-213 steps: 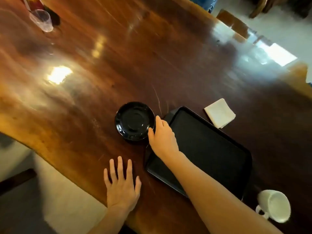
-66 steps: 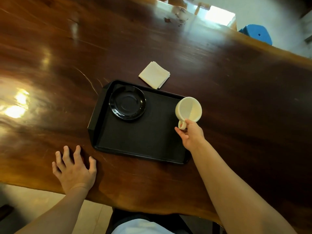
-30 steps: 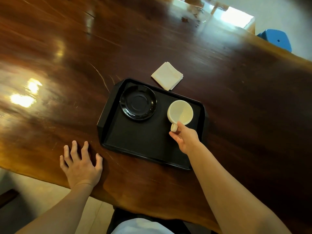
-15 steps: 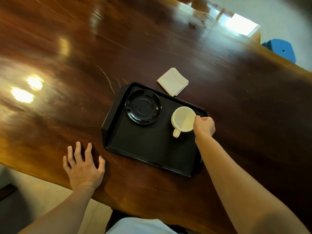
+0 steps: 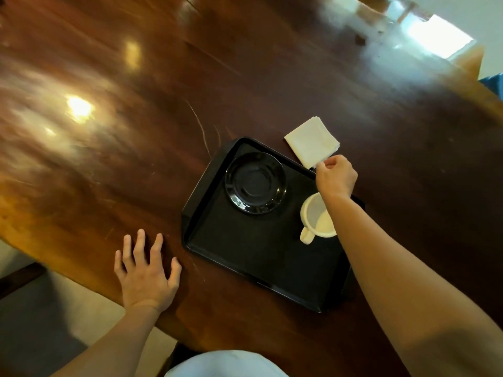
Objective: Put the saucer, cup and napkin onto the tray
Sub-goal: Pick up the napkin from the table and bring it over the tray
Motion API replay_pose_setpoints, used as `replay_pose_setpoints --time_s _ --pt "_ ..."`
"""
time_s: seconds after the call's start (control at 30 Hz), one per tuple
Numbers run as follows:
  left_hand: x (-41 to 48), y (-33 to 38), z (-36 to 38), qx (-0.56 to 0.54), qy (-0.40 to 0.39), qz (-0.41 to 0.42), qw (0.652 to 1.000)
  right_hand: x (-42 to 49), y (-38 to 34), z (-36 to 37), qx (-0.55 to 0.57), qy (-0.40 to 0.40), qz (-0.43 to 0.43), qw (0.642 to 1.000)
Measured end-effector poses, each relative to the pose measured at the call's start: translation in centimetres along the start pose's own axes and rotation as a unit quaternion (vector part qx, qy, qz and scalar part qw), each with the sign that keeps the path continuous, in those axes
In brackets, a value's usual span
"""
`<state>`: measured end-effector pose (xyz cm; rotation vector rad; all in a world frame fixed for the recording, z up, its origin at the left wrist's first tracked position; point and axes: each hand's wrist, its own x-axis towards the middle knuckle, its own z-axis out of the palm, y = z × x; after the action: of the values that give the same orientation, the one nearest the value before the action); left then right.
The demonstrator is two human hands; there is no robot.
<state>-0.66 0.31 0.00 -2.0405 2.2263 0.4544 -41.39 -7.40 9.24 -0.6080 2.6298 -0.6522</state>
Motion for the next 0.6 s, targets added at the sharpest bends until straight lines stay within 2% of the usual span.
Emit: replay_pose_setpoints --time_s 0.17,0.27,0.37,0.47,0.6 --pt "0.0 0.1 0.1 0.006 -0.006 -0.014 1.000 4.2 -1.1 0.9 -0.033 -0.025 -0.019 0.999" --pt "0.0 -0.2 -0.1 -0.001 0.003 -0.014 1.000 6.3 -1.7 1.3 -0.099 -0.041 -0.041 0.993" --pt "-0.1 0.2 -0.1 -0.003 0.007 -0.016 1.000 7.9 -1.9 1.8 -0.164 -0.093 -0.051 0.981" --pt "0.0 0.2 -0.1 -0.005 0.013 -0.018 1.000 8.8 -1.9 2.3 -0.177 -0.136 -0.040 0.974" --pt "0.0 0.4 -0.2 -0.002 0.020 -0.021 1.000 9.5 -1.7 2.6 -0.186 -0.145 -0.025 0.971"
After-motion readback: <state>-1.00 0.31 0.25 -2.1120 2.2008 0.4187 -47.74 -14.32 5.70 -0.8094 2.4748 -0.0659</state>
